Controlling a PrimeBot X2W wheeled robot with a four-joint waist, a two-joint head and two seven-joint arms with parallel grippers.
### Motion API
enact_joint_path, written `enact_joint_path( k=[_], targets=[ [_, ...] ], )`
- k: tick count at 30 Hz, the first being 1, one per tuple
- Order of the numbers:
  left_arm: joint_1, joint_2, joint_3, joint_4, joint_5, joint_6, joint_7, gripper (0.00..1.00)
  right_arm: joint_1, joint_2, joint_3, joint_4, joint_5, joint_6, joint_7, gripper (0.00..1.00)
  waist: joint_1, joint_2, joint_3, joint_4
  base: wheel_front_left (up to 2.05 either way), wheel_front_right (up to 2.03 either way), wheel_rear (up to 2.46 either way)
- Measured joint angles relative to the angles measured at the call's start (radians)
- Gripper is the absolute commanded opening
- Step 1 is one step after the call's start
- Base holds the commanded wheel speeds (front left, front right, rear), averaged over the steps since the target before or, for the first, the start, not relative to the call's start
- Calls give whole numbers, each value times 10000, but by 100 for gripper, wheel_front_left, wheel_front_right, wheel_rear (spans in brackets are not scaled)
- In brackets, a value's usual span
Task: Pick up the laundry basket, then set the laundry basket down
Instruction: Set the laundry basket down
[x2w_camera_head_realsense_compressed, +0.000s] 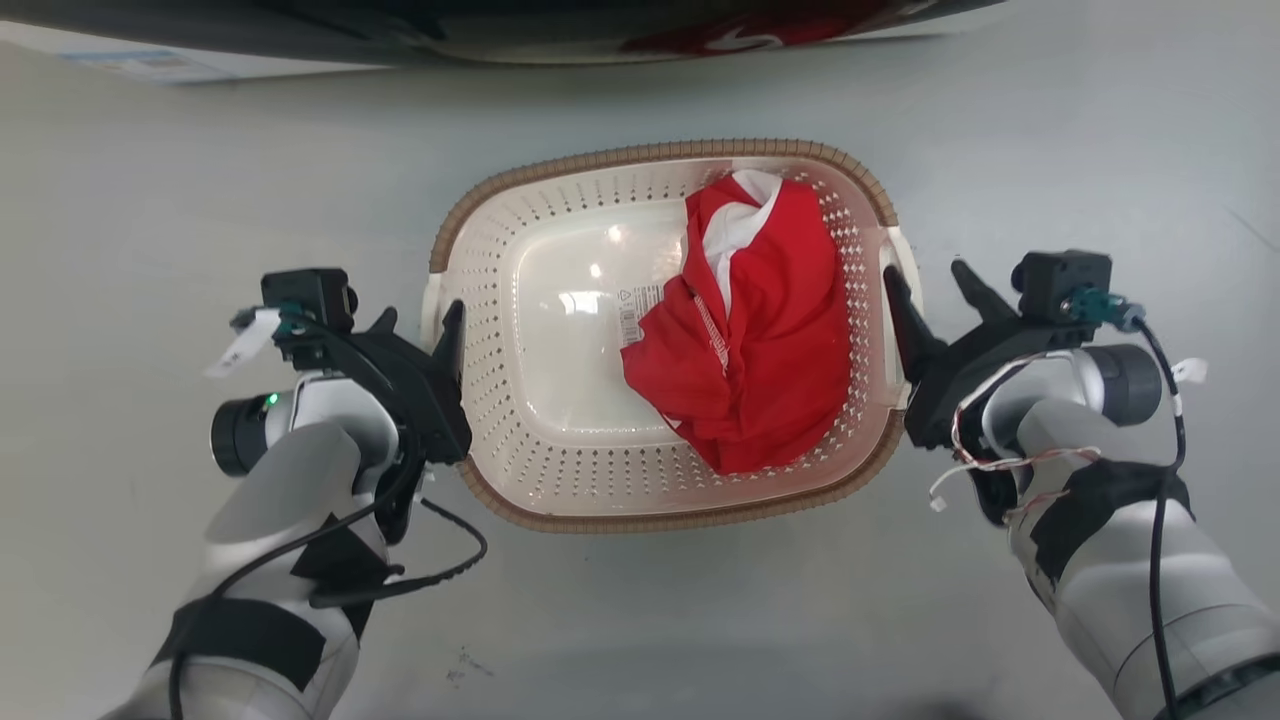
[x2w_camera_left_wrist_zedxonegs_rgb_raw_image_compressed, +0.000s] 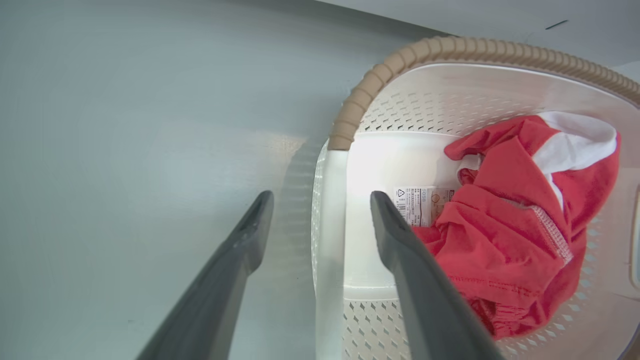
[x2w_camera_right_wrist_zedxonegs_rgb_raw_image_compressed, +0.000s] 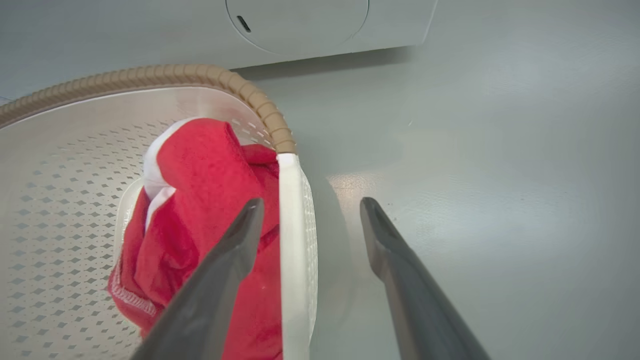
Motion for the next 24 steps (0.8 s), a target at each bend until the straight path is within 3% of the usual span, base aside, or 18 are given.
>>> enact_joint_path(
  k=[24],
  targets=[
    [1692,15,-128,29,105,-88,-1377,100,1760,-157,-426,-629,249,75,-98,100,-1,0,-3143,-117,0,0,0]
  ],
)
